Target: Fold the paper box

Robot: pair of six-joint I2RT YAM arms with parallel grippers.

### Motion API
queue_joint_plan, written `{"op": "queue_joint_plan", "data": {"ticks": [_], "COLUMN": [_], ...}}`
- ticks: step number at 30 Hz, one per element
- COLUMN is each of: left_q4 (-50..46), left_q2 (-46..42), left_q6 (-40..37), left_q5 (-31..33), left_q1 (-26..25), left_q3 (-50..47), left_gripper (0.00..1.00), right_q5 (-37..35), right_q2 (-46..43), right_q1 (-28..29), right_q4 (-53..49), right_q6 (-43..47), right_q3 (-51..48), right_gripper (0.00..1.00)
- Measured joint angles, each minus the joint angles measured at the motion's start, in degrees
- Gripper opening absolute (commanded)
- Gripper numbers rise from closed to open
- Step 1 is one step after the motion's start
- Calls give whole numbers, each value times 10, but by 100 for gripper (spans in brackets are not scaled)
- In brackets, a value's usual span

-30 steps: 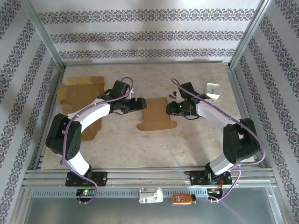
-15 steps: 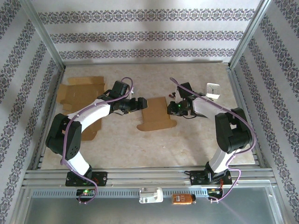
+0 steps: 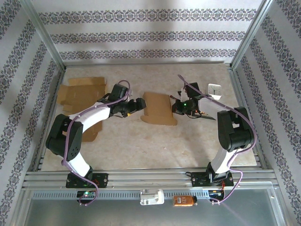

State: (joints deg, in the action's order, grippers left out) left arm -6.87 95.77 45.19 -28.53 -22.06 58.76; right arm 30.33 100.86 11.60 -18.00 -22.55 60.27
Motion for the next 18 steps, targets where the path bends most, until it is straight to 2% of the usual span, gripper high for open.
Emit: {"op": "queue_joint_plan", "data": {"ticks": [7,12,15,18], "left_q4": [202,341,368,328], "left_q2": [62,84,81,80], "left_q6": [92,149,155,136], "left_q5": [-70,-92,-87,-74], "left_q1": [8,7,6,-2], "left_q3": [-34,-38,-37,-11], "left_gripper": [92,94,95,95], "right_q5": [41,51,51,51], "right_q2": [18,18,18,18], "right_q1": [-17,-17,-17,-17], "right_q4": [18,20,20,20], "right_q6": [0,0,0,0], "right_q3": [-11,-16,-16,-16], "right_gripper": [4,5,5,5]}}
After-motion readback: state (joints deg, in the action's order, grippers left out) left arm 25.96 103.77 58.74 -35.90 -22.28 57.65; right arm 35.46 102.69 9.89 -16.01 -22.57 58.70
